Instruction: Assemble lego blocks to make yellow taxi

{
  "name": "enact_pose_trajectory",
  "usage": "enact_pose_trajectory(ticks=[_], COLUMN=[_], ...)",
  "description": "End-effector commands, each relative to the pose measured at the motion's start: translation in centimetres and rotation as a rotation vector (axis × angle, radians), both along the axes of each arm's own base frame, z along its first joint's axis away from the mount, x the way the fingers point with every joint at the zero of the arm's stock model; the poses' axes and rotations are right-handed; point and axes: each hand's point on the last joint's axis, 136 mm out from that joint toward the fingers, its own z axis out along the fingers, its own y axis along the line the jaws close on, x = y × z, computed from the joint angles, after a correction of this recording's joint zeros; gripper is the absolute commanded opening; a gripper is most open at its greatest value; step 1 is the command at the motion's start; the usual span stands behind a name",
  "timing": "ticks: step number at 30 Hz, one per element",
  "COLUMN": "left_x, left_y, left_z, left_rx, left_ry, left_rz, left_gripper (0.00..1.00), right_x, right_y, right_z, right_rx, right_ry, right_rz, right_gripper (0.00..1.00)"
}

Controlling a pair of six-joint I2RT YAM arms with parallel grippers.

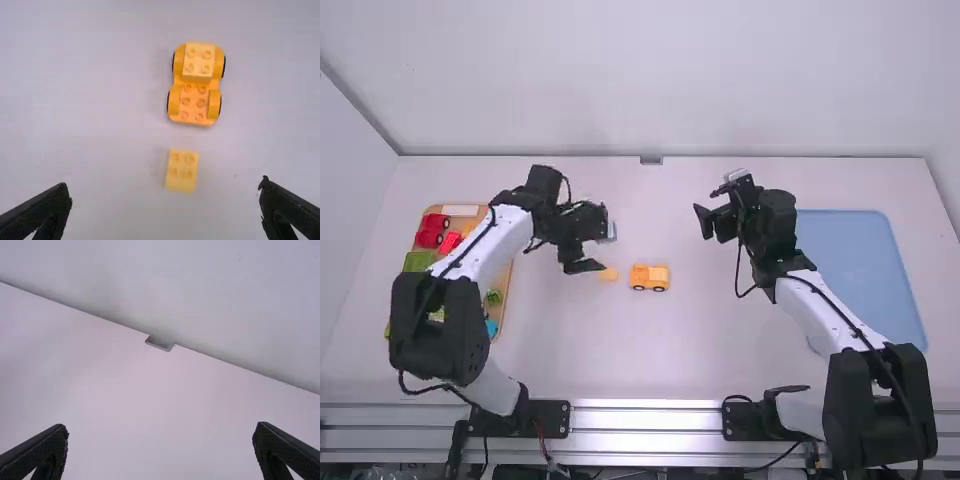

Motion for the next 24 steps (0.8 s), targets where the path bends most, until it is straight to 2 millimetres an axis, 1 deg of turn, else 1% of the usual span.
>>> enact_pose_trajectory(ticks=[1, 2, 4, 8, 10, 11, 12, 13, 15, 17, 19, 20, 22, 24], left_x=[-1.7, -1.9, -2.1, -2.3, -2.4, -2.3, -2.3, -2.1, -1.6, -1.1, -0.4, -0.3, -0.2, -0.4], left_y=[-1.7, -1.6, -1.5, -0.8, -1.0, -1.0, -1.0, -1.0, -1.1, -1.1, -1.0, -1.0, -0.6, -0.5], left_z=[-0.9, -2.0, -3.3, -6.9, -7.9, -8.5, -8.7, -9.5, -10.5, -10.9, -11.5, -11.6, -12.0, -12.2], left_rx=[-0.272, -0.312, -0.342, -0.354, -0.372, -0.381, -0.38, -0.373, -0.371, -0.37, -0.366, -0.362, -0.344, -0.337], left_ry=[0.024, 0.049, 0.063, 0.091, 0.08, 0.068, 0.068, 0.067, 0.085, 0.106, 0.112, 0.113, 0.125, 0.134], left_rz=[-0.125, -0.129, -0.145, -0.162, -0.186, -0.195, -0.196, -0.196, -0.172, -0.138, -0.105, -0.098, -0.075, -0.07], left_gripper=[0.99, 0.99, 0.99, 0.99, 0.98, 0.95, 0.94, 0.9, 0.89, 0.86, 0.77, 0.73, 0.63, 0.59], right_x=[-0.5, -0.4, -0.4, -0.4, -0.7, -0.9, -1.0, -1.1, -1.2, -1.2, -1.2, -1.2, -1.3, -1.3], right_y=[0.8, 0.8, 0.9, 0.9, 1.3, 1.6, 1.7, 2.0, 2.1, 2.0, 2.1, 2.1, 2.2, 2.3], right_z=[1.3, 1.4, 1.5, 1.5, 1.6, 1.6, 1.6, 1.7, 1.7, 1.7, 1.7, 1.7, 1.7, 1.8], right_rx=[0.023, 0.023, 0.024, 0.026, 0.035, 0.044, 0.046, 0.053, 0.055, 0.054, 0.055, 0.055, 0.058, 0.06], right_ry=[-0.033, -0.037, -0.042, -0.043, -0.041, -0.04, -0.039, -0.038, -0.038, -0.038, -0.037, -0.037, -0.037, -0.037], right_rz=[0.046, 0.045, 0.047, 0.05, 0.073, 0.098, 0.104, 0.124, 0.127, 0.124, 0.128, 0.128, 0.136, 0.143], right_gripper=[0.99, 0.99, 0.99, 0.99, 0.99, 0.99, 0.99, 0.98, 0.99, 0.98, 0.99, 0.99, 0.98, 0.99])
